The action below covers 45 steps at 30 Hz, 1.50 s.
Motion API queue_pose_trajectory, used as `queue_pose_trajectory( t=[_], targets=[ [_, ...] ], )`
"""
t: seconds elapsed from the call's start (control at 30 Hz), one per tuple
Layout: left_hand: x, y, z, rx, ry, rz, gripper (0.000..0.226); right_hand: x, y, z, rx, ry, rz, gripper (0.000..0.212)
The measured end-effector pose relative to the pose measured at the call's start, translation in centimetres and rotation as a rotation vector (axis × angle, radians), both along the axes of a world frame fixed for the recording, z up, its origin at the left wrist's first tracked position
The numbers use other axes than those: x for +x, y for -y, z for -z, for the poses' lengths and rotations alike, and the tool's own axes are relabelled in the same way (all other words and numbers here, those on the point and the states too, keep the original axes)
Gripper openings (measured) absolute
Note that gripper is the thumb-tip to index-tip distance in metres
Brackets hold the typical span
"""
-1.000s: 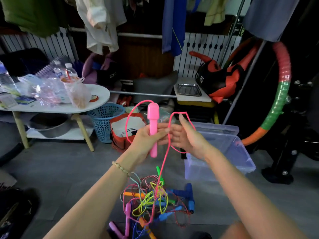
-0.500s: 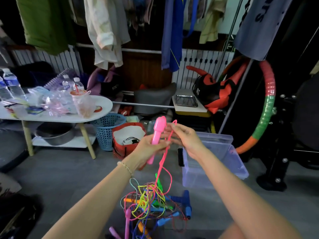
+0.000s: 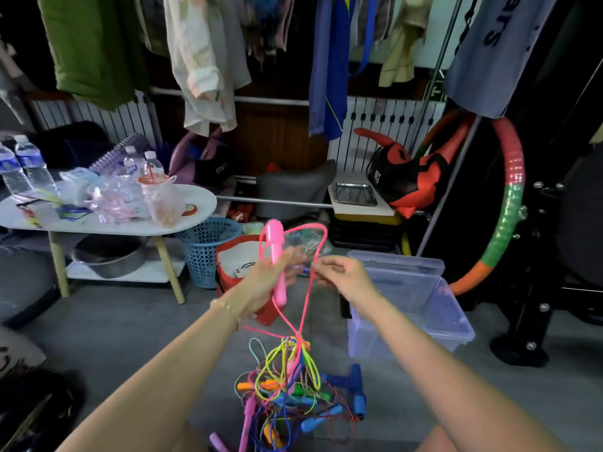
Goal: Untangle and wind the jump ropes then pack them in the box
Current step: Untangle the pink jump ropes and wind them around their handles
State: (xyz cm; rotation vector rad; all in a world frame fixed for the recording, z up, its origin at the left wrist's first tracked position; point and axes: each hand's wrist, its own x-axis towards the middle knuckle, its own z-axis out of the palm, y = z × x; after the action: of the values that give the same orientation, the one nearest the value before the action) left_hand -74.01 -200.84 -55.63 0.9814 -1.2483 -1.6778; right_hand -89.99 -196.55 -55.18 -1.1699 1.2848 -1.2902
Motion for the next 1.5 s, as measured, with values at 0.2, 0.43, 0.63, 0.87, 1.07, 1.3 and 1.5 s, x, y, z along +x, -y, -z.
queue_pose_trajectory(
  t=[0.2, 0.43, 0.63, 0.87, 1.07, 1.3, 1.5],
  targets=[
    [-0.4, -2.7, 3.4, -0.081, 0.174, 0.083, 0.012, 0.4, 0.9, -1.8, -0.054, 0.167, 0.106, 0.019],
    [-1.0, 0.1, -1.5, -0.091, -0.136, -0.176, 0.010, -0.3, -0.6, 2.5, 0.147, -0.047, -0.215, 0.025],
    [-1.5, 1.7, -3.0, -0.046, -0.243, -0.216, 0.007, 0.5, -0.4, 2.4, 0.062, -0.111, -0.228, 0.021],
    [-1.3, 1.7, -1.7, 0.024, -0.323, -0.228, 0.006, 1.3, 0.5, 2.7, 0.078, -0.085, -0.247, 0.012],
    [0.6, -0.1, 4.1, 0.016, 0.138, -0.022, 0.037, 1.2, 1.6, 1.1, -0.021, 0.261, 0.058, 0.012],
    [-0.4, -2.3, 4.6, -0.289, 0.279, 0.003, 0.017, 1.8, 1.7, 0.3, -0.027, 0.369, 0.131, 0.011],
    [-0.8, -2.6, 3.3, -0.242, 0.177, -0.055, 0.008, 0.0, 0.8, 2.0, 0.106, -0.080, -0.044, 0.009]
  ],
)
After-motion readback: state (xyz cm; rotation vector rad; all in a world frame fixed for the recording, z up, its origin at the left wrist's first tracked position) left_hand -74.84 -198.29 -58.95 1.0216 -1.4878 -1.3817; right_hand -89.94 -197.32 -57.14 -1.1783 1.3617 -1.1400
